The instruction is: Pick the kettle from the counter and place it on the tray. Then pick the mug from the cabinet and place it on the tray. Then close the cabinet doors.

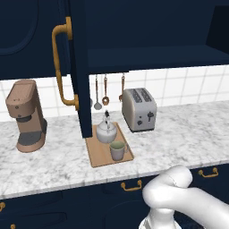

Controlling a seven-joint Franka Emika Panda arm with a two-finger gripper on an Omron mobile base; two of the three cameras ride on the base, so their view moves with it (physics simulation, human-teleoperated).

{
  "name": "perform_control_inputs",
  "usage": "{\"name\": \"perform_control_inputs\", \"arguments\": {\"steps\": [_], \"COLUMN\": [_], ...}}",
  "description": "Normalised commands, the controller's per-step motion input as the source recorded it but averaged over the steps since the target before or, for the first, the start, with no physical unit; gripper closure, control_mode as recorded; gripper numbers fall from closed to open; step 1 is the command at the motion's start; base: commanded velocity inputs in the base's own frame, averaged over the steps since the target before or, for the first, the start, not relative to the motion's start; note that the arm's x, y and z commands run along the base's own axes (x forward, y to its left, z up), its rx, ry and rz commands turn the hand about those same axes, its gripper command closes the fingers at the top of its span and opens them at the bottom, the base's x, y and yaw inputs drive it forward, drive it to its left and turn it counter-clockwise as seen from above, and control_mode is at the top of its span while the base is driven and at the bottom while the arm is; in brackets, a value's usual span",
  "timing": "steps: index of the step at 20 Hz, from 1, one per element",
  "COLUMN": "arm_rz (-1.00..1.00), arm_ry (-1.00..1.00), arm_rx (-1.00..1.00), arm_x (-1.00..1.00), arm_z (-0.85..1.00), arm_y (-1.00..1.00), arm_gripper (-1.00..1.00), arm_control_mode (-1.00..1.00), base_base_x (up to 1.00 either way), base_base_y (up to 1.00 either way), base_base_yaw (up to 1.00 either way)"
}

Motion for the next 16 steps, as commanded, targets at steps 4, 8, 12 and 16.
{"name": "perform_control_inputs", "arguments": {"steps": [4,8,12,16], "arm_rz": [0.0,0.0,0.0,0.0], "arm_ry": [-0.11,-0.18,-0.19,-0.14], "arm_rx": [-0.01,-0.15,-0.32,-0.39], "arm_x": [-0.26,-0.53,-0.4,-0.08], "arm_z": [0.41,0.48,0.6,0.61], "arm_y": [-0.3,0.01,0.23,0.51], "arm_gripper": [-1.0,-1.0,-1.0,-1.0], "arm_control_mode": [-1.0,-1.0,-1.0,-1.0], "base_base_x": [0.0,0.0,0.0,0.0], "base_base_y": [0.0,0.0,0.0,0.0], "base_base_yaw": [0.0,0.0,0.0,0.0]}}
